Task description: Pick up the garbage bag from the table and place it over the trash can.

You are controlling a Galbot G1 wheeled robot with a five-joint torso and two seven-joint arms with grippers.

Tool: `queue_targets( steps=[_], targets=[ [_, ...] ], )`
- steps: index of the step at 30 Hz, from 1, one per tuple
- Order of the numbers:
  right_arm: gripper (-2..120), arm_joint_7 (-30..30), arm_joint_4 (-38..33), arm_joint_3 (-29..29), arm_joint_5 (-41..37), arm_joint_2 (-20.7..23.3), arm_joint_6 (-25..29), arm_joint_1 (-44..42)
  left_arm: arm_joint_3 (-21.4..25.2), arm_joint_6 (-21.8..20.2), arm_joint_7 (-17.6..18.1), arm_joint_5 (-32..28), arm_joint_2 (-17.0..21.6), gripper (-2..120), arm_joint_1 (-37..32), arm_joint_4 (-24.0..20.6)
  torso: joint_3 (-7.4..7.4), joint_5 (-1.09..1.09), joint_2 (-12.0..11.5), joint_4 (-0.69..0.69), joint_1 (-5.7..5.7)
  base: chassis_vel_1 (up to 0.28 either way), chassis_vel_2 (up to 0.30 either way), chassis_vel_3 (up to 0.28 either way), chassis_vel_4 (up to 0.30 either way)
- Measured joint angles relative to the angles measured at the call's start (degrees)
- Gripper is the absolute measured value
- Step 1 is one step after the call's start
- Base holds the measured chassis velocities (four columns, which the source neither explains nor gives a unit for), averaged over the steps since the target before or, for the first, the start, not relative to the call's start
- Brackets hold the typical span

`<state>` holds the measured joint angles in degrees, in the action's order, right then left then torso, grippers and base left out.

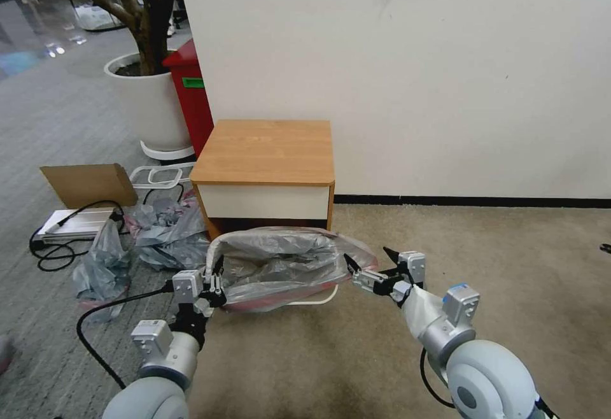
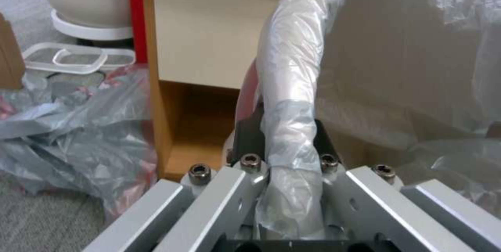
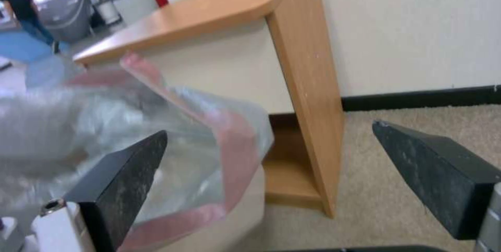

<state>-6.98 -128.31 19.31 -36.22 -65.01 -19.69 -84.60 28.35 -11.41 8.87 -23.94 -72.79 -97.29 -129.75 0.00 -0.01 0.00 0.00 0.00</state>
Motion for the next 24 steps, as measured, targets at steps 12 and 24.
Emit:
queue_targets(
  steps=[12, 24],
  targets=[
    [100, -2.36, 2.91, 0.52, -2.89, -2.68, 0.10, 1.50, 0.32, 3.25, -2.57, -0.94, -0.26, 4, -1.09, -0.08, 0.00, 0.01, 0.00, 0.01, 0.00, 0.000, 0.000, 0.000, 0.000],
    [100, -2.69, 3.49, 3.24, -6.13, -6.60, 0.16, -0.39, 1.43, -0.04, -0.20, -14.42, -2.47, 4, -0.42, -1.24, 0.00, 0.01, 0.00, 0.00, 0.00, 0.000, 0.000, 0.000, 0.000]
  ],
)
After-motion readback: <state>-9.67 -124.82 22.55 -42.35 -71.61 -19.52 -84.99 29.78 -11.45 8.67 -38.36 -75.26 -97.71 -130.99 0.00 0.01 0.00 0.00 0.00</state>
